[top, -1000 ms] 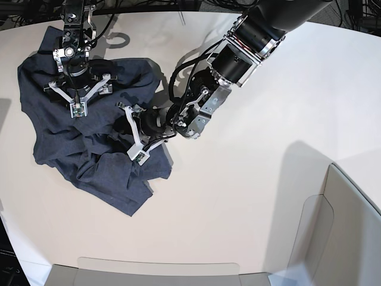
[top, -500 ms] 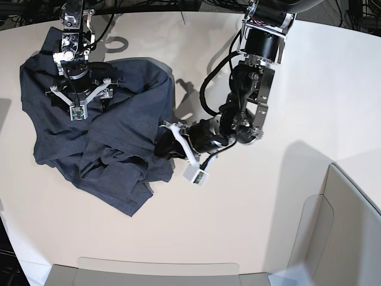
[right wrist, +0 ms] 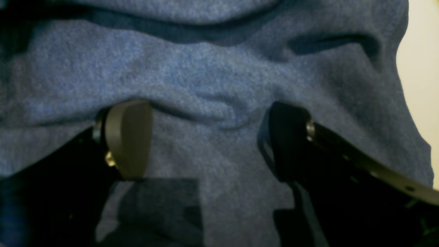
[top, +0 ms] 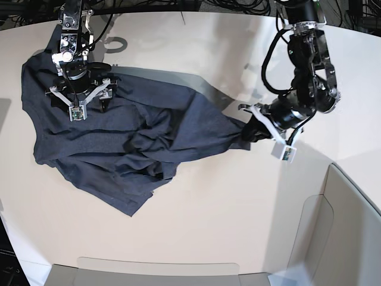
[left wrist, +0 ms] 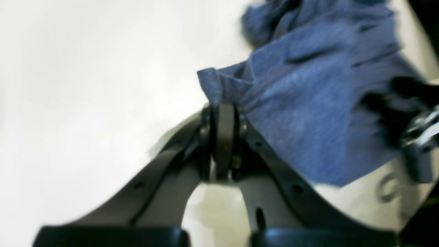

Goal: Layout the t-shirt on the table in an organized manner, then fold the t-shirt properly
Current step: 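Grasp the shirt body with the left gripper and pull it outward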

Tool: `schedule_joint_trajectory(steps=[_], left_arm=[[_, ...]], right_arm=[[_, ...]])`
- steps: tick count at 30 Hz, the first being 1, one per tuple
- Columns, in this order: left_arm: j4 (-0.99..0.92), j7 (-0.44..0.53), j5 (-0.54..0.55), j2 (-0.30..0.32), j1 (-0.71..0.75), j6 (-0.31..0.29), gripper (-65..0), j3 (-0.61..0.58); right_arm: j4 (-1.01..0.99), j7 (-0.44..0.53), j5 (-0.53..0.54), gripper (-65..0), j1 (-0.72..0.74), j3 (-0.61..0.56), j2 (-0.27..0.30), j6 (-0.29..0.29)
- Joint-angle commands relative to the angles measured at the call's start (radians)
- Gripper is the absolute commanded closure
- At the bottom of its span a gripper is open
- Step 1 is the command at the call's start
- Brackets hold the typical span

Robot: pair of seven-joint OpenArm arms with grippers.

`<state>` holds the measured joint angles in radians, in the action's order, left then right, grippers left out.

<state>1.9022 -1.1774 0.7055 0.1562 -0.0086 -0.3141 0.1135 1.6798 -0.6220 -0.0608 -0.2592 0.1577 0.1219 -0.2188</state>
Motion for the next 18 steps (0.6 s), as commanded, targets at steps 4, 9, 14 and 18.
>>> schedule_joint_trajectory(steps=[4,9,14,18], left_arm=[[0.027,0.024,0.013,0.053,0.062,-0.001,0.0,0.104],[0.027,0.024,0.012,0.078,0.151,-0.001,0.0,0.214],[0.027,0.024,0.012,0.081,0.233,-0.001,0.0,0.289],[0.027,0.024,0.012,0.081,0.302,-0.001,0.0,0.314]], right_arm=[[-0.048,-0.201,-0.072,-52.0,-0.033,-0.002,0.006,-0.032],[-0.048,-0.201,-0.072,-52.0,-0.033,-0.002,0.031,-0.032],[-0.047,-0.201,-0.072,-52.0,-0.032,0.0,0.032,-0.032],[-0.047,-0.201,-0.072,-52.0,-0.032,0.0,0.032,-0.032]])
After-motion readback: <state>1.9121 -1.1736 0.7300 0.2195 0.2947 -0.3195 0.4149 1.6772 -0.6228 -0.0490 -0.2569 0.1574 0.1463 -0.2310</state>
